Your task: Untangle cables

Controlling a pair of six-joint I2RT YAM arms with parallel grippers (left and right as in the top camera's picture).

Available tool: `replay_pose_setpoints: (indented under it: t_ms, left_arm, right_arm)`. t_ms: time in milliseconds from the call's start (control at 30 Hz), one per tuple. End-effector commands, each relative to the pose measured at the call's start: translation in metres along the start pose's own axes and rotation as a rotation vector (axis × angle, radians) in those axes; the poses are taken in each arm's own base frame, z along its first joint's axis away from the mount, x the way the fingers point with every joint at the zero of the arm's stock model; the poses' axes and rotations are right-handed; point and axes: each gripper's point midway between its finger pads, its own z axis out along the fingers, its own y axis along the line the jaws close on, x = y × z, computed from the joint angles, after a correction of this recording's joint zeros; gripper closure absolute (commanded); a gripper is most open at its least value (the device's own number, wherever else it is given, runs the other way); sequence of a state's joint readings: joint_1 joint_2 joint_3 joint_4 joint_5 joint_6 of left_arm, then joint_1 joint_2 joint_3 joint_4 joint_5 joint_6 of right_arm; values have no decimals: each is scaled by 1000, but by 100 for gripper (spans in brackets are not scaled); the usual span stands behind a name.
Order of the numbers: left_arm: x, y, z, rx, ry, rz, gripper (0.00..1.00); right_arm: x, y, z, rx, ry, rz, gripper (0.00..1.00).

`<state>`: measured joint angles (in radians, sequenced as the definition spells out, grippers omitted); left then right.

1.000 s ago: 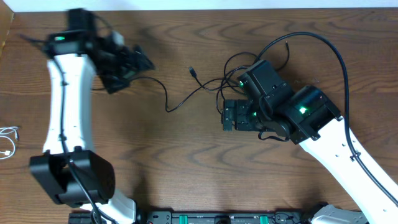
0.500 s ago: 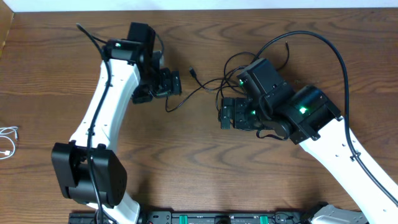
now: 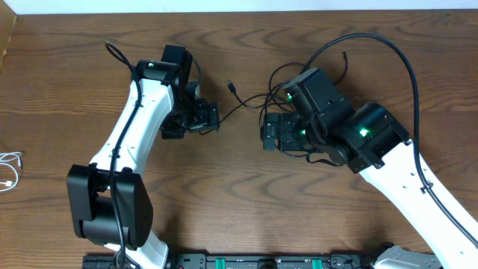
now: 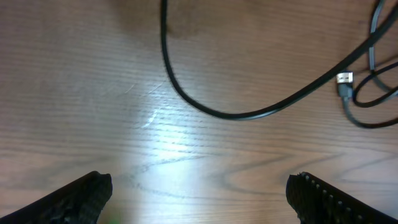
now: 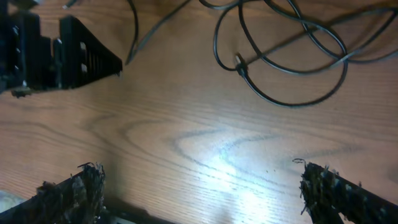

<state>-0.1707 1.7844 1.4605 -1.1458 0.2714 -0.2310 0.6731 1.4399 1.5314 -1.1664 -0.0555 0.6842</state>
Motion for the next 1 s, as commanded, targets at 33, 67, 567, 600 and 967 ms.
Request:
replay_pose_setpoints:
  t_ms: [33,67,567,600,967]
  left_arm:
    - [-5,-6,3,36,-10,14,5]
    - [-8,-7,3,37,-20,16,5]
    - [-12,13,3,-78,-50,13,5]
    - [-12,13,4,-78,-48,12,5]
    - [-2,17,14,-79,-9,6,5]
  right_arm:
    - [4,-2,0,20,13,-51,1]
    - [4,-2,1,21,15,-68,1]
    - [16,-3,1,14,71,-99,1]
    - [16,-3,1,11,73,-99,1]
    - [0,0,1,12,-2,-102,1]
